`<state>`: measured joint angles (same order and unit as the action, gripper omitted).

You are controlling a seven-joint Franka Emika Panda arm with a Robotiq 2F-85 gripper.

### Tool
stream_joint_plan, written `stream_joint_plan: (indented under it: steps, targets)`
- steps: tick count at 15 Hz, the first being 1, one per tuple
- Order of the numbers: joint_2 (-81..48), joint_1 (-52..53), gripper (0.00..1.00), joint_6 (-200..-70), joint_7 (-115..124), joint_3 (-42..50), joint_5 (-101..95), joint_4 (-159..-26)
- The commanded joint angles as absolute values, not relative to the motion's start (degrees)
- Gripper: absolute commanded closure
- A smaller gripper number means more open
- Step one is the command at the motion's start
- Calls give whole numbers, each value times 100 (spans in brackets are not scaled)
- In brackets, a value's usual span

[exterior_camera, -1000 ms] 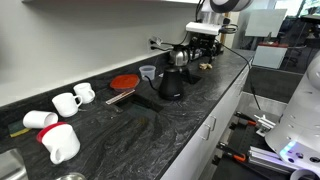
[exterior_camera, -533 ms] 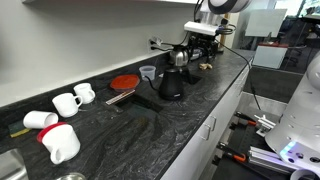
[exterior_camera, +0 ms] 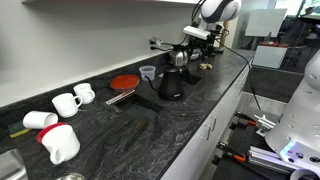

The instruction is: Put the three brown papers on the left side of the counter in the left trash chute

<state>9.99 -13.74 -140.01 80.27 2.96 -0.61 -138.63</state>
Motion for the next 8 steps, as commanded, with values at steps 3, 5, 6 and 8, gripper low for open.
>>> stream_joint_plan:
  steps: [3, 5, 6, 8]
  targets:
    - [960, -1258, 0, -13988, 8039, 372, -78, -13801]
    - [963, -1259, 0, -13988, 8039, 371, -78, -13801]
    - [964, -1259, 0, -13988, 8039, 371, -78, -13801]
    - [819, -1226, 0, -14057, 7999, 410, 131, -13711]
